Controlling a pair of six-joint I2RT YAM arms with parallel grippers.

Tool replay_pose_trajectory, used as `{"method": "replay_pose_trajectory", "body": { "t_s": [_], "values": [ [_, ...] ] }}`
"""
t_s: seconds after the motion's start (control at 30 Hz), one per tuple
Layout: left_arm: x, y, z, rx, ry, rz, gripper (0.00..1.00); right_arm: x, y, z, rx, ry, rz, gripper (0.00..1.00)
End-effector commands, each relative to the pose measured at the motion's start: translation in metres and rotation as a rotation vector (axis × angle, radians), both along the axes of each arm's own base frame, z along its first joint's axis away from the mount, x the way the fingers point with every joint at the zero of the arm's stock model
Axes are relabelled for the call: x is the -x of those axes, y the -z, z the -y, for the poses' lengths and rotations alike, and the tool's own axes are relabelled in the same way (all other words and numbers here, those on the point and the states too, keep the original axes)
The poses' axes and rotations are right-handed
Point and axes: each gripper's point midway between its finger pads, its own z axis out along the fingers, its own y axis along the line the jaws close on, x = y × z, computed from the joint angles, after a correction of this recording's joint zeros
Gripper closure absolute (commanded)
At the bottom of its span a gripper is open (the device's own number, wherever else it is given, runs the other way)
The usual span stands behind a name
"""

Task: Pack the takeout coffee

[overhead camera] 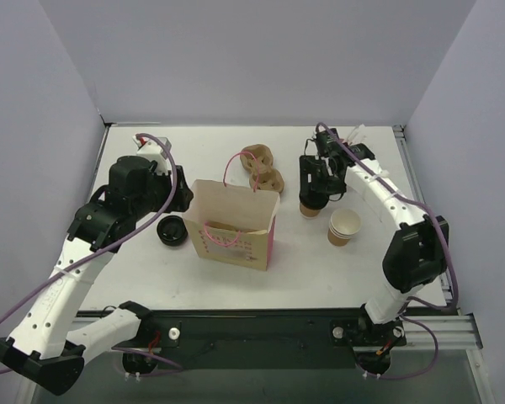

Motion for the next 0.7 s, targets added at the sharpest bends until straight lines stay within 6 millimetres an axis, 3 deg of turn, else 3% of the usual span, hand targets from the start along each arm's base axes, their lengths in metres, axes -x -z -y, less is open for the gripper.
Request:
{"method": "replay_pose_trajectory", "body": {
  "t_s": [0.0,0.2,0.27,0.43,0.53,0.67],
  "values": [
    [-0.013,-0.019,0.009,0.054,0.012,0.071,0.34,0.014,-0.076,0.003,-0.043,-0.031,0.14,0.47],
    [-0.021,-0.01,0.014,0.039,0.022,0.052,0.49,0.035,-0.153,-0.004,-0.111,-0.098,0.294,0.49],
    [-0.022,-0.008,0.014,0.036,0.024,0.048,0.5,0.043,-0.188,-0.01,-0.139,-0.146,0.385,0.49],
    [-0.023,-0.001,0.015,0.032,0.024,0.042,0.56,0.071,-0.261,-0.047,-0.203,-0.318,0.568,0.5],
    [-0.024,0.001,0.019,0.045,0.039,0.036,0.66,0.088,-0.287,-0.072,-0.274,-0.415,0.616,0.51],
    [-0.026,0.002,0.023,0.052,0.049,0.033,0.82,0.11,-0.297,-0.111,-0.306,-0.579,0.641,0.51]
  ]
}}
